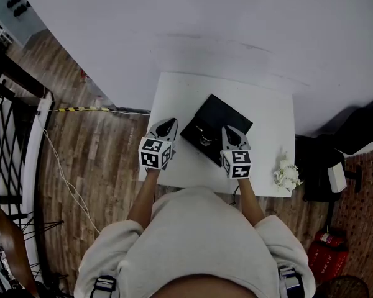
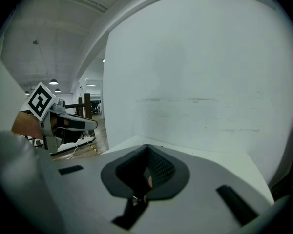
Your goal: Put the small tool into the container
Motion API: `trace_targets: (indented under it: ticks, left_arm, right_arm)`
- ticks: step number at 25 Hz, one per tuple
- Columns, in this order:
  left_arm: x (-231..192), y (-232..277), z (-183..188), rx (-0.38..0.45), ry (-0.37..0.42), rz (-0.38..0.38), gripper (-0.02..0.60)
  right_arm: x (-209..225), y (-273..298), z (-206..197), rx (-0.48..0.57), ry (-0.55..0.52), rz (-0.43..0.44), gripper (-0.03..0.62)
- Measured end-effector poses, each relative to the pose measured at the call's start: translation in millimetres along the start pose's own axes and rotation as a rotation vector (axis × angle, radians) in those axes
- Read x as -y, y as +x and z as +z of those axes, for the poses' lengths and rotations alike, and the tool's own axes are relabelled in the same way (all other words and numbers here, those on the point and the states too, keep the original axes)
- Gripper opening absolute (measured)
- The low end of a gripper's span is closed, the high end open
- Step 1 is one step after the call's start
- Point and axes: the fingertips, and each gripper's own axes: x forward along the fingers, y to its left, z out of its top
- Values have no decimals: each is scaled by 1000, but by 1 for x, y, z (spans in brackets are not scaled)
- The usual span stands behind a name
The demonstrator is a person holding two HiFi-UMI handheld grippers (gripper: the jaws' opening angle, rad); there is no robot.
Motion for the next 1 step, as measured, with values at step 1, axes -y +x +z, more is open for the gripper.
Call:
trace_targets:
  ticks: [1]
  left_arm:
    - [0,0,0,0,0,0,12]
  right_arm:
    - [0,0,0,0,0,1,-2]
